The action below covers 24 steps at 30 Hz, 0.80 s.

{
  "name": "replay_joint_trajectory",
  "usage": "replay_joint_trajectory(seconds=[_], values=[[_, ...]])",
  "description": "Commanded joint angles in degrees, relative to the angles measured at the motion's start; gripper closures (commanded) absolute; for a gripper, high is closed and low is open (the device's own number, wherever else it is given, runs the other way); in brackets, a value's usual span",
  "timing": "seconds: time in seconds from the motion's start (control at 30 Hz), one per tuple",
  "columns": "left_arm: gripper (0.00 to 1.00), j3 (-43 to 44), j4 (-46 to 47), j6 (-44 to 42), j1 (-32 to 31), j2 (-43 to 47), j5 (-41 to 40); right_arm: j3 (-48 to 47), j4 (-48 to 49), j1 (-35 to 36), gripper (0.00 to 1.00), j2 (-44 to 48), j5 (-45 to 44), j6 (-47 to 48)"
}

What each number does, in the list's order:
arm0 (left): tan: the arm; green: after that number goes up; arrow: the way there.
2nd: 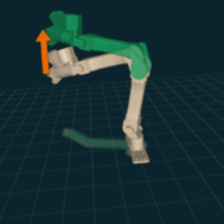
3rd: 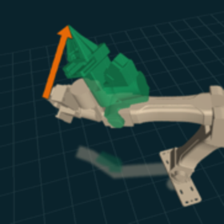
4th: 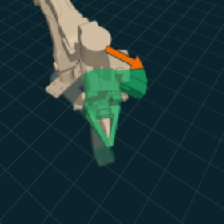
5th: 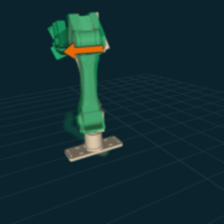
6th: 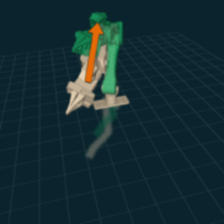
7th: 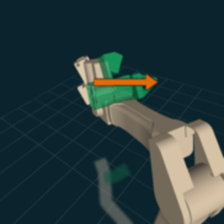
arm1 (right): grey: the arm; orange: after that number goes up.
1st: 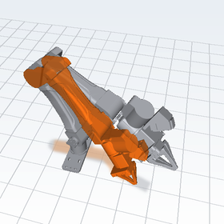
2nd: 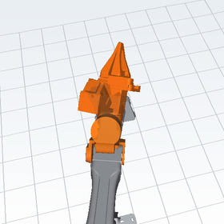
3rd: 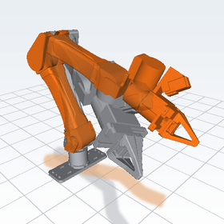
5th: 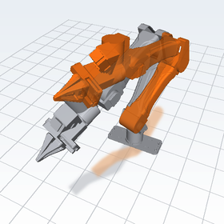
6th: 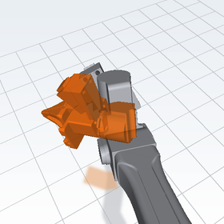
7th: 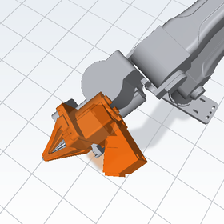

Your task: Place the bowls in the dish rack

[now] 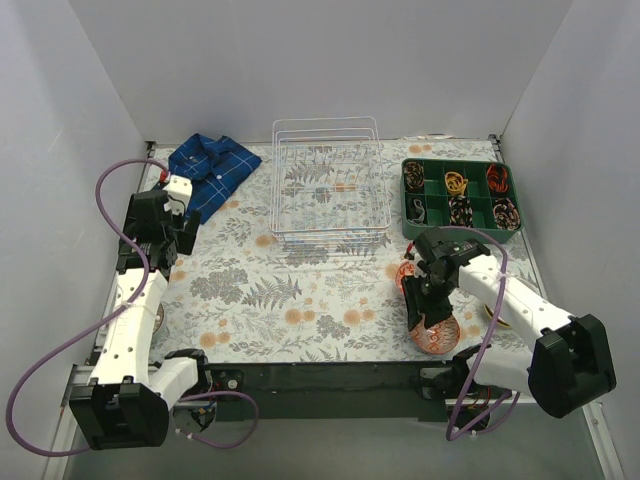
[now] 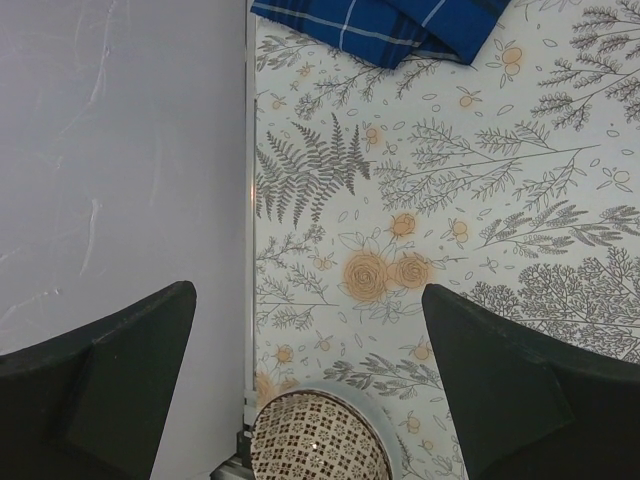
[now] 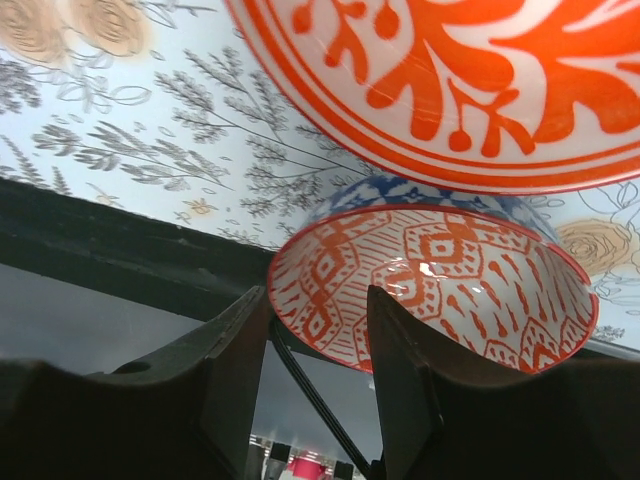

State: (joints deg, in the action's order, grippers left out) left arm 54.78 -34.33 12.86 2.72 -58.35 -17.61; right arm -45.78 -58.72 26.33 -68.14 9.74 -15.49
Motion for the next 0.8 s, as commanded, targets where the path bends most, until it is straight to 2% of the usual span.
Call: replay_joint_trajectory(seconds=[0.0, 0.3, 0.7, 0.77], values=[[0.02, -1.2, -0.3, 0.6, -0.2, 2.7, -1.1, 1.5, 0.0, 0.3, 0.49, -0.4, -2.5, -1.9], [0.02, -0.5, -1.1, 2.4, -0.2, 3.2, -1.3, 1.1, 1.9, 4.3, 0.57, -0.9, -2.8, -2.8], [0.02, -0.2, -2.9, 5.9, -0.2, 3.6, 0.0, -9.2, -0.2, 7.9, 0.58, -0.4, -4.9, -1.6], [0.02, 0.2, -2.9, 7.2, -0.1, 2.7, 0.0, -9.2, 0.1, 8.8, 0.55, -0.6, -5.3, -1.3]])
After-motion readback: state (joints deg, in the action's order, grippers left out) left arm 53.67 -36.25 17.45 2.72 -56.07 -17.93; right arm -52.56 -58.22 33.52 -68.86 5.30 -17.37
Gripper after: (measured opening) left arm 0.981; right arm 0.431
